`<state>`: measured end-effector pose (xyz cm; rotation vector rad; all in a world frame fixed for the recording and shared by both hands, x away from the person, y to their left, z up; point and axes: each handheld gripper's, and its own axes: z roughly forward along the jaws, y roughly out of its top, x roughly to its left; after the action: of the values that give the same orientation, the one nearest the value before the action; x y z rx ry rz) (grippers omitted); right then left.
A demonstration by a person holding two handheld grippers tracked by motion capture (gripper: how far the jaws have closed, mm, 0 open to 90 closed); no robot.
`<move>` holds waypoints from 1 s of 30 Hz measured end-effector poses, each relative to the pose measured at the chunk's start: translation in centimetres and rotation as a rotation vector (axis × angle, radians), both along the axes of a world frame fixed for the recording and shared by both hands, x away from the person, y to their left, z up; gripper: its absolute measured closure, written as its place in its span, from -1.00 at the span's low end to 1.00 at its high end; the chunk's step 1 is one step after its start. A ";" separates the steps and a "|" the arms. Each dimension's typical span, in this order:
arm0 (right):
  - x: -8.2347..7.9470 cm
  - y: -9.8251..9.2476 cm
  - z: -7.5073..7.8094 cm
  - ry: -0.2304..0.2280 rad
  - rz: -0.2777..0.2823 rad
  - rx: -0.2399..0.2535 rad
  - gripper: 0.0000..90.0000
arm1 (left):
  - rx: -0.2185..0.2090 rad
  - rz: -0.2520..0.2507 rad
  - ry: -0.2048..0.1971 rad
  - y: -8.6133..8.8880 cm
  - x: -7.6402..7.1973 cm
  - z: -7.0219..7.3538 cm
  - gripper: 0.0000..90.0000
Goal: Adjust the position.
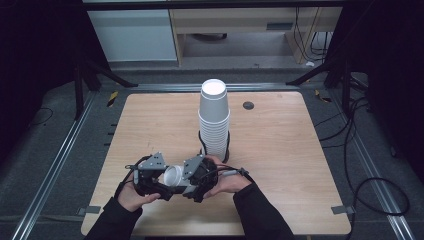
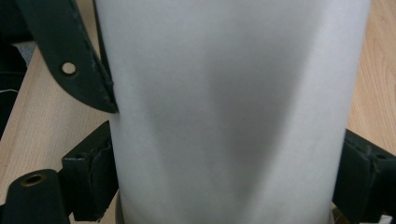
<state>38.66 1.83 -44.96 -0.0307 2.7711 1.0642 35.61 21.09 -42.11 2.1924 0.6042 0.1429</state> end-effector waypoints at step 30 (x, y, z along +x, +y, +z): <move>0.2 -5.0 4.6 -0.018 -0.124 0.164 -0.86 | -0.031 0.059 -0.047 1.9 0.5 0.6 -0.52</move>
<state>38.90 -3.22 -40.31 0.1500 2.6214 1.2465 36.13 23.02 -41.53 2.1361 0.6406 0.2134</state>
